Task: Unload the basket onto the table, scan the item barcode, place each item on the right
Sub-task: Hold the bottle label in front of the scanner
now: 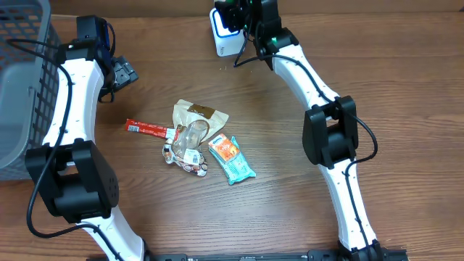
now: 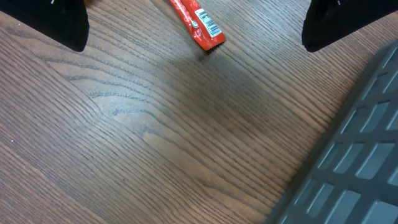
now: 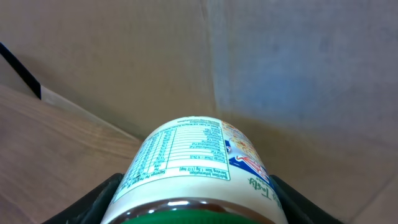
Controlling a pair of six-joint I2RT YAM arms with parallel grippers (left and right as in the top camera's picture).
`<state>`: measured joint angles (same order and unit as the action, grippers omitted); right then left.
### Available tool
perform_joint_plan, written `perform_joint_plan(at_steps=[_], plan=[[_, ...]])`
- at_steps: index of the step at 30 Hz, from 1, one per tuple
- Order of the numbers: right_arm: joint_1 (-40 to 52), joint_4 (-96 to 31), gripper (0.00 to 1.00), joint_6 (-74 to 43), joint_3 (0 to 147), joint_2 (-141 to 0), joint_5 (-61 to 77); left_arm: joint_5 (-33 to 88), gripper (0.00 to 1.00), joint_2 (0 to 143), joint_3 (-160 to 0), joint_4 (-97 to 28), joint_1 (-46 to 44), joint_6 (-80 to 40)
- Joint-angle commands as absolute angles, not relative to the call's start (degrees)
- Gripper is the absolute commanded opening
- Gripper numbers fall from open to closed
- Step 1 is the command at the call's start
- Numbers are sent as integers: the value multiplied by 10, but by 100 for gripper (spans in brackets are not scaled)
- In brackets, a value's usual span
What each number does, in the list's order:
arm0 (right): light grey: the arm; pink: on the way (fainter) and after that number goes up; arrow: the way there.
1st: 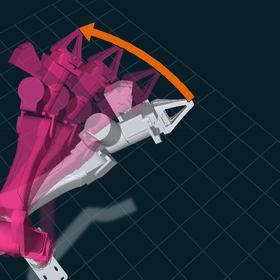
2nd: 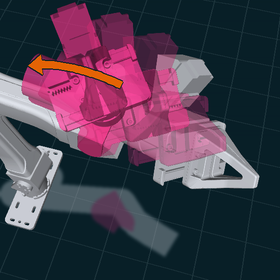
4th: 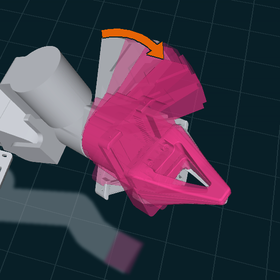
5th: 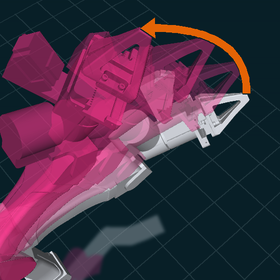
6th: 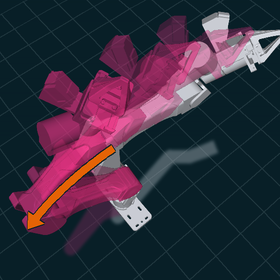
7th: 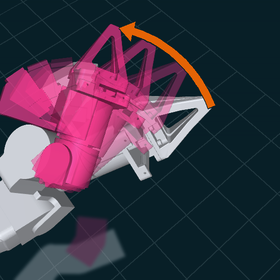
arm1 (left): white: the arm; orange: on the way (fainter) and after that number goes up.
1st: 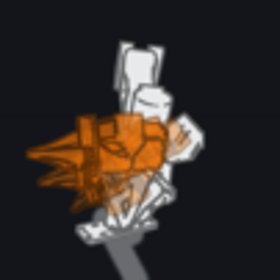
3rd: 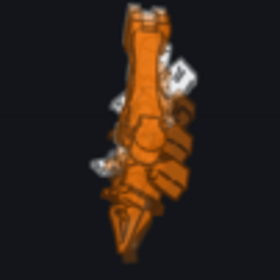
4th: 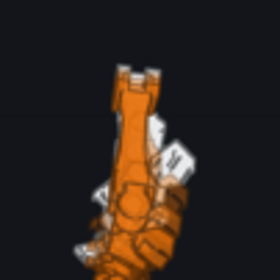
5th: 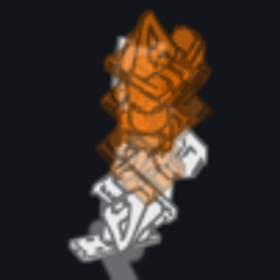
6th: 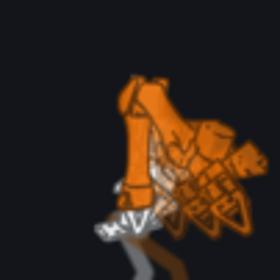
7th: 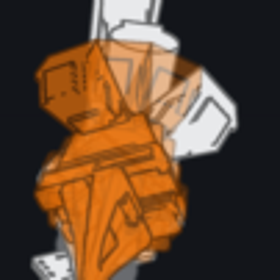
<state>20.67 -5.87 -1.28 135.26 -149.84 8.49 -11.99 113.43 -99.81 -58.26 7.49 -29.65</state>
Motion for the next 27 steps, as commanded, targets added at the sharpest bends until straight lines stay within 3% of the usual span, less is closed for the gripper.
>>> perform_joint_plan(at_steps=[1,27], plan=[[209,-29,4,-17,1360,-1496,51,-118,100,1131,-1011,-582,71,-300],[222,53,4,-51,1360,-1554,35,-117,100,1131,-1011,-582,71,-300]])
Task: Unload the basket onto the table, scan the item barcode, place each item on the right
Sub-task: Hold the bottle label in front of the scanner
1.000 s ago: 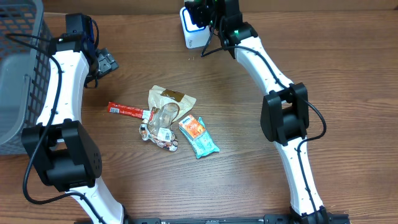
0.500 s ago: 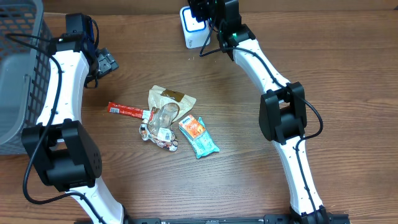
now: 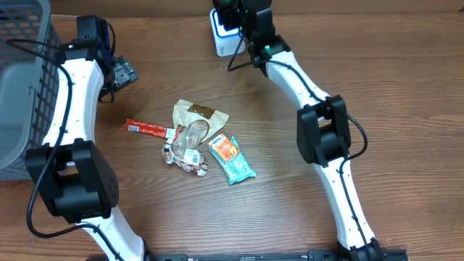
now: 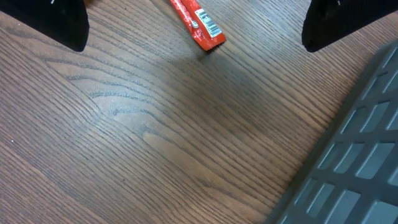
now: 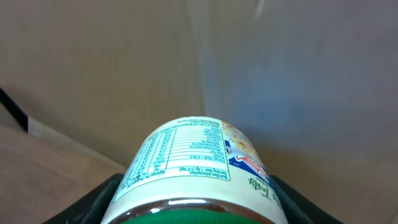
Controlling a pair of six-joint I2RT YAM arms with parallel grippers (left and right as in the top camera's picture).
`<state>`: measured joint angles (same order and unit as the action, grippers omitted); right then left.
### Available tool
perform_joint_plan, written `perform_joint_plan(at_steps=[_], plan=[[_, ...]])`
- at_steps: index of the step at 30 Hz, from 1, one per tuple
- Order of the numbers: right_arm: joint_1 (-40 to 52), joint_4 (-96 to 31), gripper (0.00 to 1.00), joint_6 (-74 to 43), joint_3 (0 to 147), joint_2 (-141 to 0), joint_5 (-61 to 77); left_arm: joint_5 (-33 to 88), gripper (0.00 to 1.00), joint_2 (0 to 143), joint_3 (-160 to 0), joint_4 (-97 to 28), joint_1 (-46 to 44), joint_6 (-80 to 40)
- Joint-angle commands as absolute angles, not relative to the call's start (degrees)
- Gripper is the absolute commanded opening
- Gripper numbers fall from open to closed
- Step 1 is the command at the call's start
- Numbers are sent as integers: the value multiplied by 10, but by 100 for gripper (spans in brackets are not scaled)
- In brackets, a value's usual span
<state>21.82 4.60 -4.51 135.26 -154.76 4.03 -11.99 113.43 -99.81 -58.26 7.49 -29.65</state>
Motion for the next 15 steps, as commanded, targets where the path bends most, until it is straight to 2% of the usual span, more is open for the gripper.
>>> perform_joint_plan(at_steps=[1,10,15], plan=[[222,51,4,-51,1360,-1554,35,-117,99,1131,-1011,-582,71,-300],[215,88,4,-52,1361,-1548,35,-118,99,1131,-1011,-582,71,-300],[208,63,4,-51,1361,-1496,35,-118,100,1131,-1011,-582,71,-300]])
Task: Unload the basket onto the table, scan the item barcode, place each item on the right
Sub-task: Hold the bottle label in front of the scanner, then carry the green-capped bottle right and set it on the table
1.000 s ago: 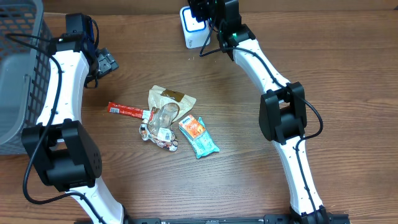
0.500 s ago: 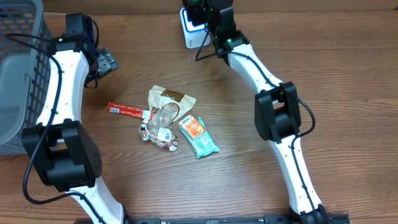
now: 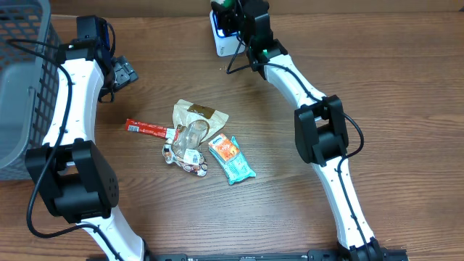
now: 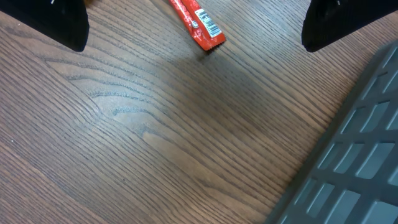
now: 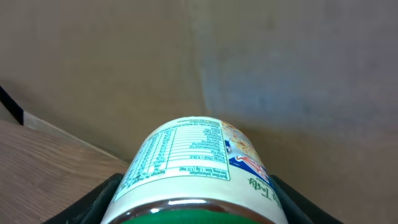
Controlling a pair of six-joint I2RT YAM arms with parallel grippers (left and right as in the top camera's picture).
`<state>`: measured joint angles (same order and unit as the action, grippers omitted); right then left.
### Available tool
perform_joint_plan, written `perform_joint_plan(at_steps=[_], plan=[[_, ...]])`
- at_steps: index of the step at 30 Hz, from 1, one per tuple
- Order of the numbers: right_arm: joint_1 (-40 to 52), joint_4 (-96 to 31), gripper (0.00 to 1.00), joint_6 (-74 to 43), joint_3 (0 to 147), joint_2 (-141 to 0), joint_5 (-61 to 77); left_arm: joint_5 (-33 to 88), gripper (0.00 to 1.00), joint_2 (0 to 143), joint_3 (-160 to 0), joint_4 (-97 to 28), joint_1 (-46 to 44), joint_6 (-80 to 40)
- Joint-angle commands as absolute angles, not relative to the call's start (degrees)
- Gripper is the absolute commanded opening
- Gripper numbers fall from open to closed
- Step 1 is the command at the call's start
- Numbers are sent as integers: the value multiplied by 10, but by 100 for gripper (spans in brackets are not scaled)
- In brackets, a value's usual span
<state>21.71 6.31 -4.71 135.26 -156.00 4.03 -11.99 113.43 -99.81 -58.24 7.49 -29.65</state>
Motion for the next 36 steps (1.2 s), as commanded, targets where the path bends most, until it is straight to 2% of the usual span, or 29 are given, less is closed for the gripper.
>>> perform_joint_plan(at_steps=[1,8,14,16,22,27,36], plan=[[205,36,4,-51,1361,-1464,35,-117,100,1131,-1011,-582,71,-300],[185,-165,4,-51,1361,-1327,35,-117,100,1131,-1011,-582,71,-300],[139,-423,5,-51,1361,-1241,35,-117,100,1131,-1011,-582,71,-300],[106,-541,4,-51,1361,-1232,35,-117,100,1131,-1011,-582,71,-300],[28,-751,4,-51,1344,-1238,35,-117,100,1131,-1011,-582,71,-300],[-45,-822,8,-51,1285,-1238,35,-118,100,1131,-1011,-582,71,-300],[-171,-796,9,-51,1129,-1238,29,-117,100,1131,-1011,-582,71,-300]])
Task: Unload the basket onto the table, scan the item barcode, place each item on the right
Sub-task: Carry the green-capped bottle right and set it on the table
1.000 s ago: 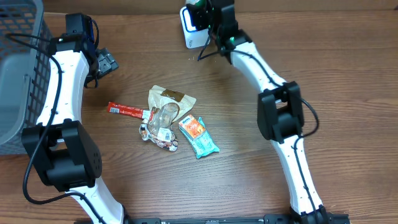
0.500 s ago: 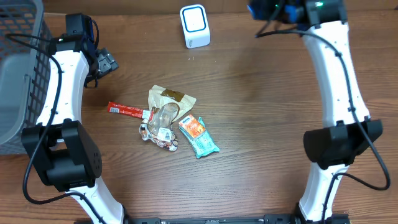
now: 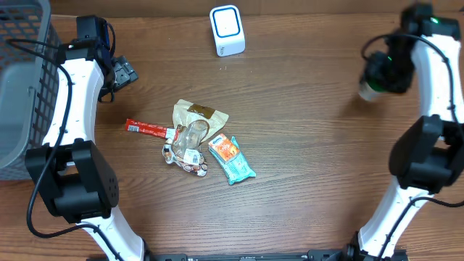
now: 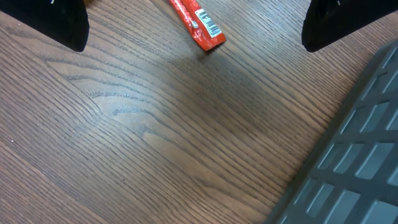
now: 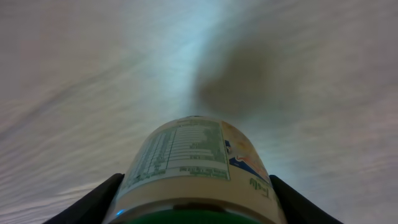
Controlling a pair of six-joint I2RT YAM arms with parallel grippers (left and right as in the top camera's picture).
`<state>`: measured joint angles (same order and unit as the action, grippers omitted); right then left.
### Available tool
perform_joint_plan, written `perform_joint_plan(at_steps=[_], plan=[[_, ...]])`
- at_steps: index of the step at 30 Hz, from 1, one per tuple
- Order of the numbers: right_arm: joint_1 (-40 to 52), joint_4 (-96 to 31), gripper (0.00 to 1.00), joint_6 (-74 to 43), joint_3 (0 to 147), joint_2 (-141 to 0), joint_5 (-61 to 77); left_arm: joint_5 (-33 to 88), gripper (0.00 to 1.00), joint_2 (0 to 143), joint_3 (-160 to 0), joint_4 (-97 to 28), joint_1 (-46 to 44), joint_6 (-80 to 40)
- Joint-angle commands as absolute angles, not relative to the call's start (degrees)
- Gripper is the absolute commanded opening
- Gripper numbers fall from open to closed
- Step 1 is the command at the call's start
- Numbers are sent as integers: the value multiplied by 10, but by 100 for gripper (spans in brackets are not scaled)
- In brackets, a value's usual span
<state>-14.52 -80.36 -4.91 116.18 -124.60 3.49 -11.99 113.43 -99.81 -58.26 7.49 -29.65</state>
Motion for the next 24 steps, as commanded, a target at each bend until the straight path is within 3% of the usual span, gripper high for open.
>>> perform_joint_plan(at_steps=[1,7,15,17,20,24], plan=[[-186,-788,9,-51,1111,-1238,25,-117,100,1131,-1011,-582,71,-300],[-262,-745,10,-105,1049,-1238,24,-118,100,1131,-1011,-582,71,-300],[-328,-725,25,-151,1027,-1238,24,-118,100,1131,-1011,-582,71,-300],[-331,-724,32,-151,1027,-1238,24,-118,100,1131,-1011,-582,71,-300],[-331,-723,60,-151,1027,-1238,24,-117,100,1131,-1011,-582,71,-300],[-330,-722,82,-151,1027,-1238,24,-118,100,1131,-1011,-582,71,-300]])
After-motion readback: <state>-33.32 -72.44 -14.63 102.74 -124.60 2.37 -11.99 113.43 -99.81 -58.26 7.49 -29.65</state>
